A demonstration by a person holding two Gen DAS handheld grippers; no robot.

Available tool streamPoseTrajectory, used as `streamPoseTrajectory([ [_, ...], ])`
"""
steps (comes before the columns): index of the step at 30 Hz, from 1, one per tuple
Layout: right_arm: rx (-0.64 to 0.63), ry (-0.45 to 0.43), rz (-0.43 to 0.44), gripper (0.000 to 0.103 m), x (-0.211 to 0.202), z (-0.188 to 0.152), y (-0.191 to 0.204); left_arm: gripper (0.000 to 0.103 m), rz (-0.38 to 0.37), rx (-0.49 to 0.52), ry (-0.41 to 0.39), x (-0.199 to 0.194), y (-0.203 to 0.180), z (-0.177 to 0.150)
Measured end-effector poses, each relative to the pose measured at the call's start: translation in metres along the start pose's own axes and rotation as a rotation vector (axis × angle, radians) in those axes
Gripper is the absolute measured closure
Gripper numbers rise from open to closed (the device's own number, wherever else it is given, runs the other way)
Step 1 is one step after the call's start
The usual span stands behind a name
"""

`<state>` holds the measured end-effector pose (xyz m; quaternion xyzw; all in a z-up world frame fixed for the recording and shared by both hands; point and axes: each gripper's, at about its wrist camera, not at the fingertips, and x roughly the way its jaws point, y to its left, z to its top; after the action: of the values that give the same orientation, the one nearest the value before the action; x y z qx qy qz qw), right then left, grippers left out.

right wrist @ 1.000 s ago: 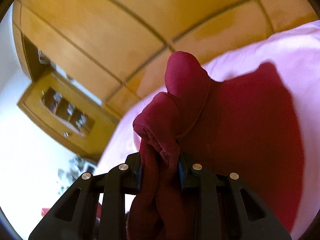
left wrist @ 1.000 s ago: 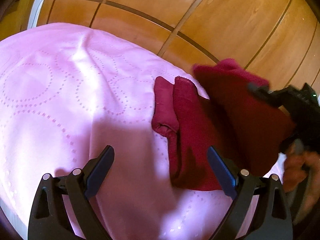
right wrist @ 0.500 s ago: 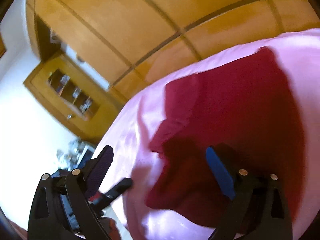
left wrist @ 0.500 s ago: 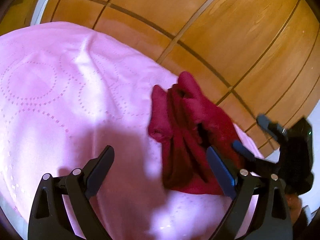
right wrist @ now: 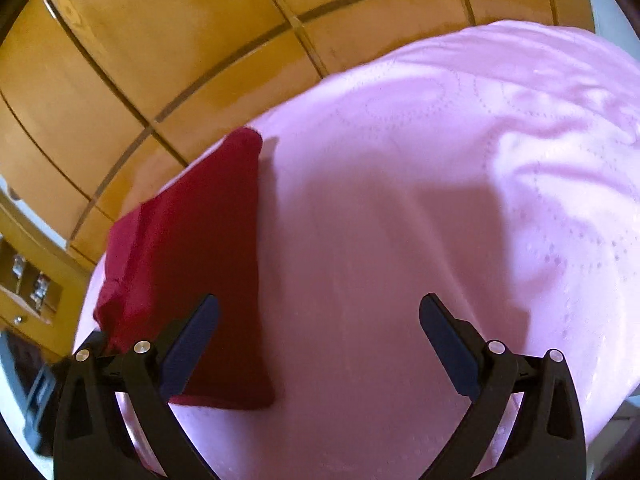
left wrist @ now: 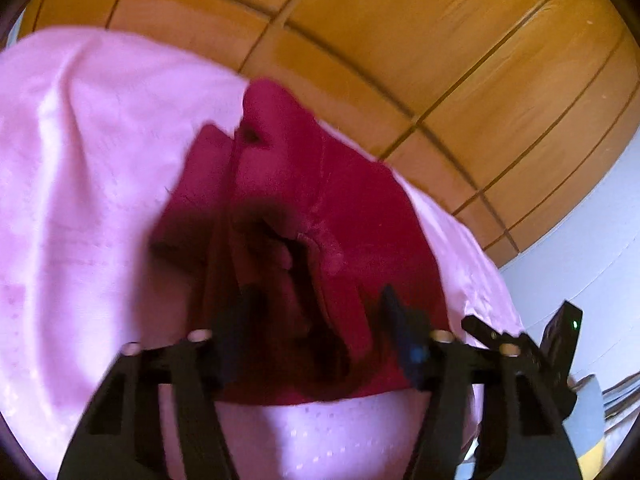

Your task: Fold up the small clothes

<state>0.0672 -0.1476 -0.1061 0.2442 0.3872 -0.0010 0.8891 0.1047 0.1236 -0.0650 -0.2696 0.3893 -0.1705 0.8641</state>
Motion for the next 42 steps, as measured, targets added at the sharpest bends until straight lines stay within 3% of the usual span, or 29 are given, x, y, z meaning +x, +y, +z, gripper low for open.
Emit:
streamPoseTrajectory([
  [1, -0.028, 0.01, -0.008, 0.004, 0.003, -0.002, 0.003, 0.083, 0.007, -0.013, 0.024, 0.006, 0.002, 0.003],
  [2, -0.063, 0.02, -0.02, 0.004, 0.009, -0.006, 0.014, 0.091, 0.01, -0.02, 0.044, 0.009, 0.003, 0.007],
  [8, -0.305, 0.025, -0.059, 0.004, 0.019, -0.024, 0.049, 0.097, -0.084, -0.063, -0.014, -0.029, 0.014, 0.037],
  [10, -0.374, 0.035, -0.076, 0.004, 0.021, -0.029, 0.058, 0.097, -0.084, -0.057, -0.009, -0.035, 0.018, 0.041],
  [14, -0.483, 0.055, -0.123, 0.004, 0.033, -0.039, 0.071, 0.097, -0.002, -0.028, 0.037, -0.022, 0.031, 0.025],
  [17, -0.515, 0.042, -0.116, 0.004, 0.034, -0.044, 0.067, 0.097, 0.072, -0.002, 0.057, -0.008, 0.045, 0.007],
  [23, -0.513, -0.001, -0.095, 0.004, 0.032, -0.049, 0.058, 0.093, 0.105, 0.041, 0.01, -0.012, 0.035, 0.0],
  [24, -0.509, -0.004, -0.094, 0.004, 0.033, -0.049, 0.056, 0.092, 0.105, 0.033, -0.002, -0.014, 0.033, 0.002],
  [26, -0.511, -0.014, -0.096, 0.004, 0.03, -0.053, 0.056, 0.081, 0.121, 0.044, -0.082, -0.033, 0.021, 0.007],
  [28, -0.508, -0.017, -0.098, 0.004, 0.03, -0.054, 0.059, 0.076, 0.136, 0.105, -0.183, -0.052, -0.001, 0.013],
  [31, -0.508, -0.02, -0.099, 0.004, 0.033, -0.055, 0.064, 0.069, 0.129, 0.205, -0.232, -0.058, -0.031, 0.02],
  [33, -0.507, -0.022, -0.099, 0.004, 0.034, -0.055, 0.064, 0.068, 0.11, 0.3, -0.215, -0.047, -0.053, 0.024],
  [38, -0.503, -0.023, -0.096, 0.004, 0.034, -0.054, 0.064, 0.068, 0.172, 0.46, -0.105, 0.005, -0.084, 0.035],
  [40, -0.502, -0.024, -0.093, 0.004, 0.033, -0.055, 0.063, 0.067, 0.252, 0.486, -0.048, 0.037, -0.074, 0.039],
  [42, -0.502, -0.026, -0.088, 0.004, 0.033, -0.056, 0.062, 0.074, 0.345, 0.477, -0.009, 0.061, -0.05, 0.04],
])
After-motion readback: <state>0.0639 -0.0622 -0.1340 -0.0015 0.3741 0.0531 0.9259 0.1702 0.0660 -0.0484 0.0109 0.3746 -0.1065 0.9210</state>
